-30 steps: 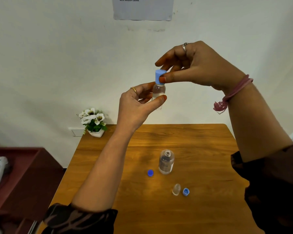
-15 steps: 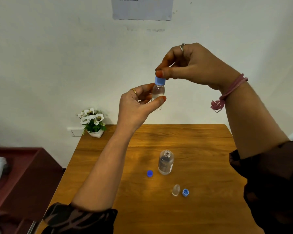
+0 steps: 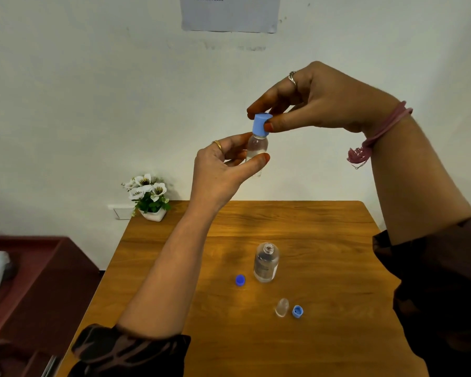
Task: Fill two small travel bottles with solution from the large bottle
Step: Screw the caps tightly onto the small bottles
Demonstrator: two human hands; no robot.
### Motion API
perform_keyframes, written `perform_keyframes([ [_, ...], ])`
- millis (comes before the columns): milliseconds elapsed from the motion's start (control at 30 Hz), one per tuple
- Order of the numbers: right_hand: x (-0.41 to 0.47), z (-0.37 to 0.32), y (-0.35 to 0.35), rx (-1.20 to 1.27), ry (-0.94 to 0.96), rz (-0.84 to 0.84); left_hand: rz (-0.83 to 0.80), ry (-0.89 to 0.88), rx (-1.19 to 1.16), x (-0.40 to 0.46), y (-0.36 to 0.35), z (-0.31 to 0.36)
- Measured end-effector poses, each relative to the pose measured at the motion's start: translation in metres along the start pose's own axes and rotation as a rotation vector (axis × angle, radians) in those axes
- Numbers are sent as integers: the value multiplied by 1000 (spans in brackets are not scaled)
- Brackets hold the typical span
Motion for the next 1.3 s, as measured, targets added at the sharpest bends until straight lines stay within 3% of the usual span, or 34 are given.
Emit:
perform_keyframes([
  [367,9,-3,-1,-220,-120,32,5,18,-20,-2,-6,-2],
  [533,-1,2,9,-101,-63,-60,11,15,-29,-2,-6,-1],
  [633,-1,5,6,-78,-37,-10,12,22,-25,-2,-6,-1],
  [800,5,5,-4,-243,-149,46,20,39,-36,-4,-8,-3],
  [967,-7,10,-8,-8,-71,2,19,26,-39,-4,-8,-3],
  [1100,-3,13,-19,-30,-136,110,20,27,-46,-4,-9,-6],
  [1200,-2,16,-26,-89,-172,71,28,28,-50,-5,-9,-7],
  [1300,-12,22,-27,88,-105,42,17,15,-44,-5,-8,-7],
])
Point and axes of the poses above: each hand's wrist, its own x-axis towards the middle knuckle, its own y-axis out of the back of the hand, z = x × y, the point moved 2 cm from there along x, towards the middle knuckle, and after that the axes turned 10 degrees about -x, right-handed, at the moved point
